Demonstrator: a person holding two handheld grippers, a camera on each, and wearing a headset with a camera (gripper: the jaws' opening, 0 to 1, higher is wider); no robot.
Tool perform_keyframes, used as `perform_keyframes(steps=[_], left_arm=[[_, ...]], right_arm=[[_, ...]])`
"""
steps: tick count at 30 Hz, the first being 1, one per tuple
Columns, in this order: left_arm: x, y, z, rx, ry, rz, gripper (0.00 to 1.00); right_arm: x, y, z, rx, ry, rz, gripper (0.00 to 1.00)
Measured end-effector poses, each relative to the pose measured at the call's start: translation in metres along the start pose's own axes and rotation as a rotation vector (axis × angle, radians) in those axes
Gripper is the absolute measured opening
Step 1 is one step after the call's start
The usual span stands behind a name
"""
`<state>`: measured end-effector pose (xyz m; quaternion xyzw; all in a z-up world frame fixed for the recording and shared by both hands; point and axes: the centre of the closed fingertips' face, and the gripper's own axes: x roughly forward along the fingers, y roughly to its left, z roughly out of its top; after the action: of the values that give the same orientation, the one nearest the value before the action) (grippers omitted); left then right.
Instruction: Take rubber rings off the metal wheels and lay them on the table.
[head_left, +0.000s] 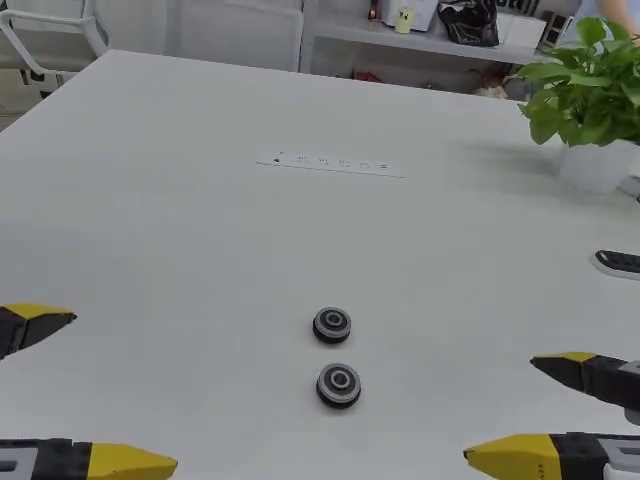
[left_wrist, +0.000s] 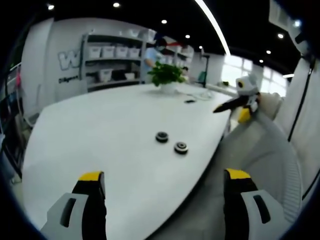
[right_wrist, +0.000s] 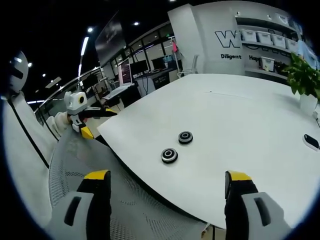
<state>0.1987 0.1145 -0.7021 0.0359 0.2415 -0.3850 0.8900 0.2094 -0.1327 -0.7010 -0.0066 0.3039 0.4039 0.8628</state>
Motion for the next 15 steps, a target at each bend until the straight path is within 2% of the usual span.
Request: perform_keyframes(steps=[8,15], left_arm=[[-0.0058,-0.0012,-0.0005,-0.018,-0.013,0.003,1.0],[-0.008,-0.0037,-0.0016,-0.01,-0.009,-0.008,1.0]], right_arm=[[0.0014,-0.0014,-0.0049,0.01,0.03,-0.008,0.9],[0.001,-0.0001,-0.0017,0.009,0.018,-0.007,0.89]])
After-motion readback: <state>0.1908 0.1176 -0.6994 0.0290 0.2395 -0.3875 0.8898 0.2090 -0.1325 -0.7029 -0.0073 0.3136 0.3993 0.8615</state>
